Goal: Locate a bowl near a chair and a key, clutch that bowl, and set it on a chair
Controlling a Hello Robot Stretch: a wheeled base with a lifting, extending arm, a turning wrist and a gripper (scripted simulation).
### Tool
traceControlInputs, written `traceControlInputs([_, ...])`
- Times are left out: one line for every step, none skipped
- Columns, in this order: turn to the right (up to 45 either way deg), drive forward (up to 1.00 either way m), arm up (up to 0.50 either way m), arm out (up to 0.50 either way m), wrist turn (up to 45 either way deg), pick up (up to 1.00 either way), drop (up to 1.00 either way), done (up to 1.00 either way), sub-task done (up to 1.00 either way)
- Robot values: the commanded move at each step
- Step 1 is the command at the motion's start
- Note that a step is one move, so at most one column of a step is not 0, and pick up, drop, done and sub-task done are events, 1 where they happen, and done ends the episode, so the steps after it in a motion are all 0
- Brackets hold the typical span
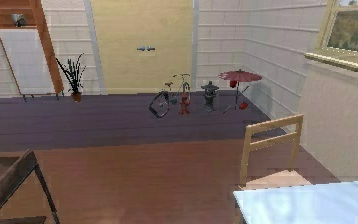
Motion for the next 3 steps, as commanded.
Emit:
traceControlInputs([0.0,0.0,0.0,0.0,-9.0,0.0,0.0,0.0,0.0])
traceControlInputs([0.0,0.0,0.0,-0.36,0.0,0.0,0.0,0.0,0.0])
traceControlInputs([-3.0,0.0,0.0,0.0,0.0,0.0,0.0,0.0,0.0])
